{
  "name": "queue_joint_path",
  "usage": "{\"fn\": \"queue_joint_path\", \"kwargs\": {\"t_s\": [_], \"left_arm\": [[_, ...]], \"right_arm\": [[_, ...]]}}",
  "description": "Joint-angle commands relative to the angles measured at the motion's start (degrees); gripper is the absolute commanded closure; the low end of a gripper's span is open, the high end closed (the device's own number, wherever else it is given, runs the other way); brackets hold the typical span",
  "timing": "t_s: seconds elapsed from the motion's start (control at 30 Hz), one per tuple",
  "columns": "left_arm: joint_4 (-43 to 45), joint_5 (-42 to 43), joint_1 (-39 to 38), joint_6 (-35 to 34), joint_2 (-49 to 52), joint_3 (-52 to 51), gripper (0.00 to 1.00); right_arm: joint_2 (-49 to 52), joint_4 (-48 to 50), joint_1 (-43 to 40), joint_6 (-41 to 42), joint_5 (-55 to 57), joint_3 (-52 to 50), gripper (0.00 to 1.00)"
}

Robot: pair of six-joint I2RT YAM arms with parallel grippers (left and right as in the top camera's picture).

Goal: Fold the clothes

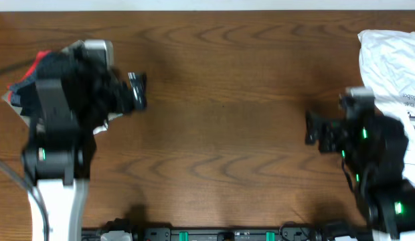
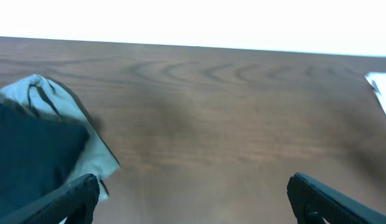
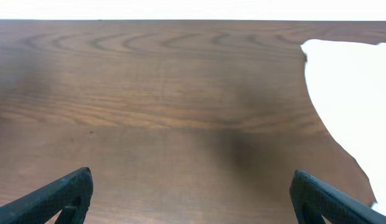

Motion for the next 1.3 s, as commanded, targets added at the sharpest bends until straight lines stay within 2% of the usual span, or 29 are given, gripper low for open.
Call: {"fn": "queue_joint_path", "kwargs": {"t_s": [0.0,0.13,0.27,0.67,1.07,1.27], "left_arm": [[0.33,0.63,-0.81,3.04,-7.5,-8.22,0.02],[2.25,0.04,-0.76,3.21,-15.61,-15.67,0.02],[1.55,0.07,-0.76,3.19,-18.45,-18.47,0.02],[-1.4,0.07,-0.76,3.19,-17.9,-18.56,0.02],[-1.4,0.07,-0.76,3.21,-17.9,-18.56,0.02],[-1.4,0.07,-0.76,3.21,-17.9,-18.56,0.02]], "right_arm": [[-7.32,-0.31,-0.55,2.99,5.27,-6.71,0.01],[-12.81,0.07,-0.55,2.93,6.97,-12.2,0.01],[-13.51,-2.23,-0.55,2.91,6.95,-14.75,0.01],[-13.42,-13.68,-0.55,2.91,6.95,-15.08,0.01],[-13.42,-14.19,-0.55,2.91,6.95,-15.08,0.01],[-17.62,-14.21,-0.59,2.91,6.95,-15.32,0.01]]}}
